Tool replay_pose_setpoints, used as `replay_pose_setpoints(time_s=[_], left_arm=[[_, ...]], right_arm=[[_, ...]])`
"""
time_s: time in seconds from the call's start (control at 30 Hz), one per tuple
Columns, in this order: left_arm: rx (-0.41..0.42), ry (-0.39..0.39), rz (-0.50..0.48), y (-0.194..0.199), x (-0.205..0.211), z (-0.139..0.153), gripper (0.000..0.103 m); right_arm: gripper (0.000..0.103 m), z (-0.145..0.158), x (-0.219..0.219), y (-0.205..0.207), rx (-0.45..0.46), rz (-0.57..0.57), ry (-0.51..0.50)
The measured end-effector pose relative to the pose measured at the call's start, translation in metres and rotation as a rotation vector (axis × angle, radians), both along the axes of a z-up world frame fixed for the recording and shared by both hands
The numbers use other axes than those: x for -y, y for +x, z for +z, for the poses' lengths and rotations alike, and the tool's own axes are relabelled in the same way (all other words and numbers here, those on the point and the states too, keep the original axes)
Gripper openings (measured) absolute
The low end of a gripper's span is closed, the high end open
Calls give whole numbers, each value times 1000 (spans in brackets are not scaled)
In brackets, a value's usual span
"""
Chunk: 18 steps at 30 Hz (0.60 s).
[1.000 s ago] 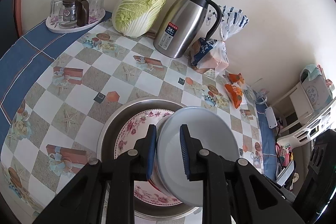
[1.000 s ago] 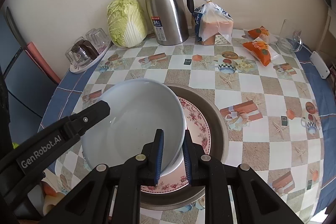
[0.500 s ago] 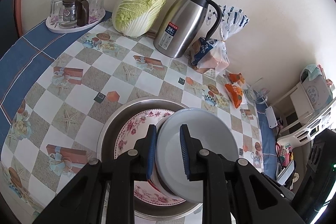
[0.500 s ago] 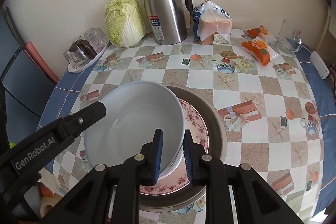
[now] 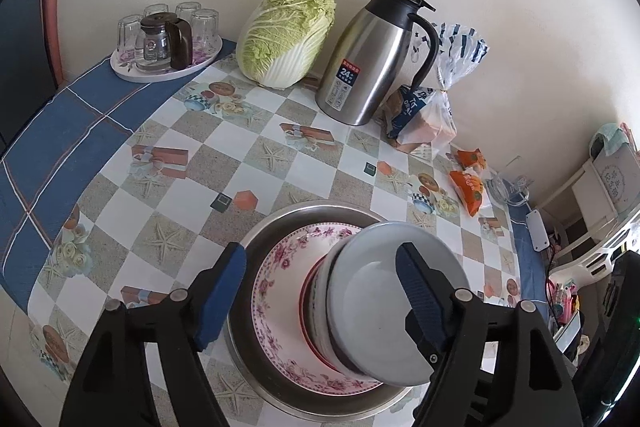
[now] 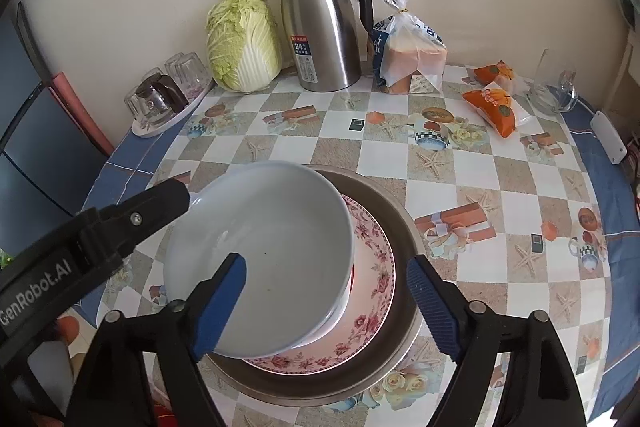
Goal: Organize plates and bowls
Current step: 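Open both grippers and withdraw from the white round bowl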
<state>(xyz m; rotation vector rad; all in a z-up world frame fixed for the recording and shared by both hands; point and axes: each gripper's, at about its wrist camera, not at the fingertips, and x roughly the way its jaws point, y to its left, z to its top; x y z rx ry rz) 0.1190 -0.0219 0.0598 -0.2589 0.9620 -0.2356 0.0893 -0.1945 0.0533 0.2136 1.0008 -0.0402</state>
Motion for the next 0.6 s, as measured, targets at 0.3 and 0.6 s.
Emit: replay_pose_setpoints(time_s=[0.3, 0.6], left_arm=[[5, 64, 90, 3, -17, -4, 95], [15, 161, 103, 3, -17, -5, 97]], right_arm=[[103, 1, 3, 0, 13, -11, -32], [103, 2, 7, -1, 19, -21, -44]])
